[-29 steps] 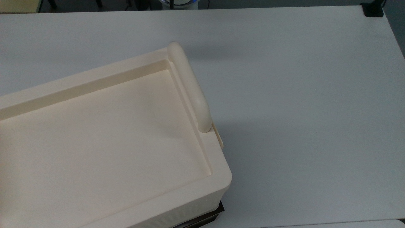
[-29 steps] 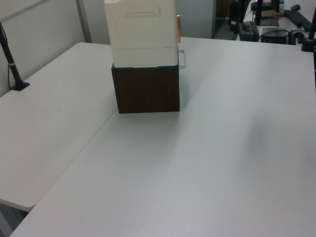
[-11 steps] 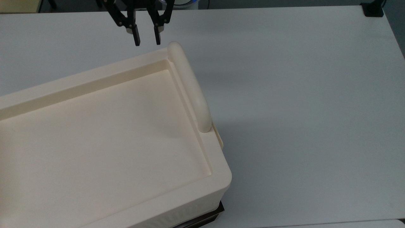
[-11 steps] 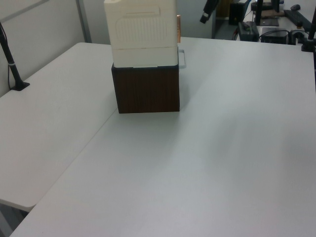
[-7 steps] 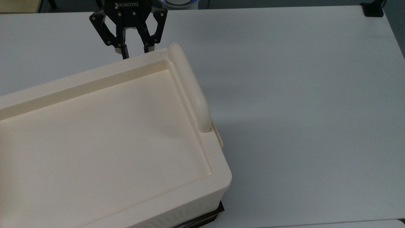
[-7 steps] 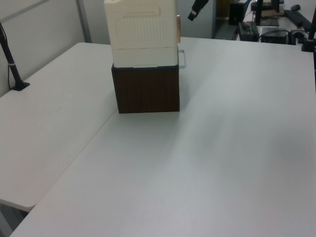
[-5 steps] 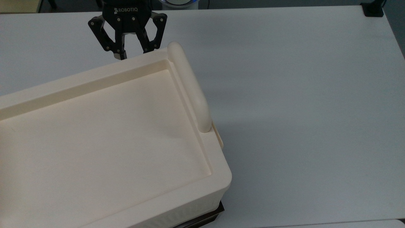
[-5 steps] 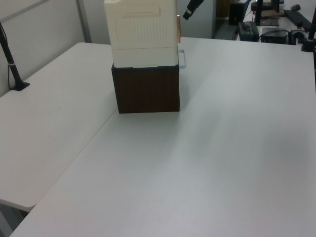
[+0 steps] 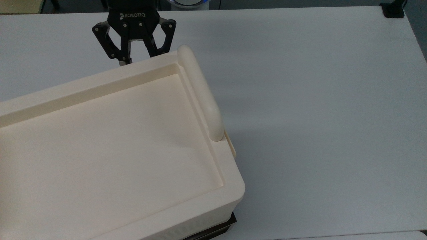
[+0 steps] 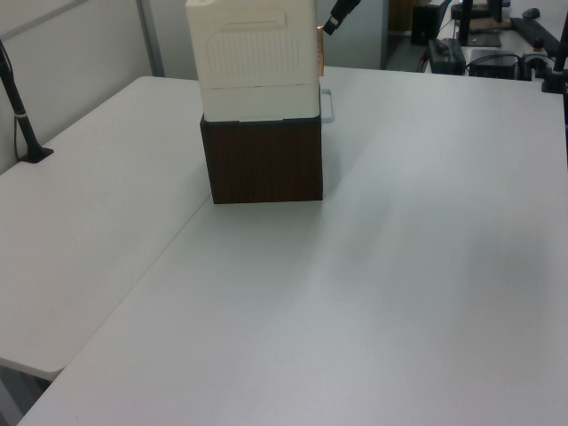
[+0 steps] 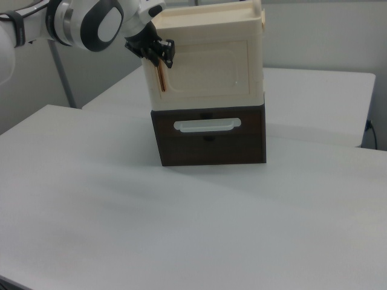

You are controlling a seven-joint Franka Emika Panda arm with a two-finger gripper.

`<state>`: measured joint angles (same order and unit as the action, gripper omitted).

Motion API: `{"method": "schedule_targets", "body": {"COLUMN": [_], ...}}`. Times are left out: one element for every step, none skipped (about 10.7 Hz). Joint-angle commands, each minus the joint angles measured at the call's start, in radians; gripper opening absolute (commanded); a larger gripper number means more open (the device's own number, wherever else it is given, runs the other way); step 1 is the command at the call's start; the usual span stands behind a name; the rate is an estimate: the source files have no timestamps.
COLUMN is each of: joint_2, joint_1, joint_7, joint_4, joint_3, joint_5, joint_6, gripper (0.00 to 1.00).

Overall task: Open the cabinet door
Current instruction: 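Close the gripper on the orange door handle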

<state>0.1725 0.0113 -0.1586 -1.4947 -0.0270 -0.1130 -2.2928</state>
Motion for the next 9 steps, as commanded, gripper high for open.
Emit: {"method": "schedule_targets", "body": {"joint_2": [0.027,0.028,0.028,0.033,0.041,0.047,0.051,0.064,0.07], "joint_1": [0.002,0.002,0.004,0.002,0.001,0.001,0.002,0.004,0.004], "joint_7": [-0.062,-0.062,-0.062,-0.062,-0.061,-0.059,-0.055,-0.055,-0.055], "joint_4": [0.033,0.033,0.033,0.031,0.033,0.031,0.031,0.031,0.031], "joint_3": [0.021,0.024,0.036,0.038,0.038,0.041,0.048,0.05,0.052], "joint_5": [-0.071,-0.071,-0.071,-0.073,-0.073,-0.074,-0.089,-0.111,-0.116], "joint_6": [-0.04,-0.04,-0.04,-0.04,-0.043,-0.057,-0.071,-0.1,-0.128], "gripper": [0.43,0.43,0.43,0.43,0.42,0.41,0.34,0.25,0.15]}}
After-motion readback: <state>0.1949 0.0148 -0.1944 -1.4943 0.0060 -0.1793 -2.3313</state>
